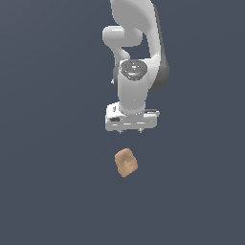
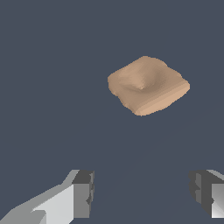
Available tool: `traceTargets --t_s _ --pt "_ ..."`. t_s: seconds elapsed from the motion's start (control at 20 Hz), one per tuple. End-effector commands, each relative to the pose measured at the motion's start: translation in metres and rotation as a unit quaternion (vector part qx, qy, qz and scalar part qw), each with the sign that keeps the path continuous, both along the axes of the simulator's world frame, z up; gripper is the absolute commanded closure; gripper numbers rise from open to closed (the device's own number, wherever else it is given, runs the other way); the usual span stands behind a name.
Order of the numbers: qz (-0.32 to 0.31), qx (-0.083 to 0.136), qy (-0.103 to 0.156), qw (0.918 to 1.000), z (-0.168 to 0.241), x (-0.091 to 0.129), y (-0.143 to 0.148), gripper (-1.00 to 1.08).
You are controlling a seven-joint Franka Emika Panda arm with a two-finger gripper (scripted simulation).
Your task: Pick up the object and move it to a goal position.
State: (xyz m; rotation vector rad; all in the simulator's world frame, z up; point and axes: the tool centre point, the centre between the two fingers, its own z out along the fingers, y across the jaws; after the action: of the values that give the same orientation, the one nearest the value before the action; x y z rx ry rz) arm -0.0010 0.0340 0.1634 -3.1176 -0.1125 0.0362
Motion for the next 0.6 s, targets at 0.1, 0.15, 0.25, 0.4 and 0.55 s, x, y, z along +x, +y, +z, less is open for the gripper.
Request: traceTargets --t_s 0.1,0.15,0.25,0.4,0.55 --pt "-0.024 0.02 -0.004 0.9995 -0.006 0.006 -0.001 -0.6" --pt "-0.031 0.026 -0.006 0.9992 -0.007 0.007 -0.001 -0.6" --pt "-0.047 0.04 -0.009 0.998 -0.011 0.011 -0.002 -0.6" --pt "-0.078 0.064 -0.015 0.9948 -0.017 0.018 -0.004 -0.6" --pt "-0.115 0.092 -0.022 0.9889 -0.025 0.027 -0.007 -0.6"
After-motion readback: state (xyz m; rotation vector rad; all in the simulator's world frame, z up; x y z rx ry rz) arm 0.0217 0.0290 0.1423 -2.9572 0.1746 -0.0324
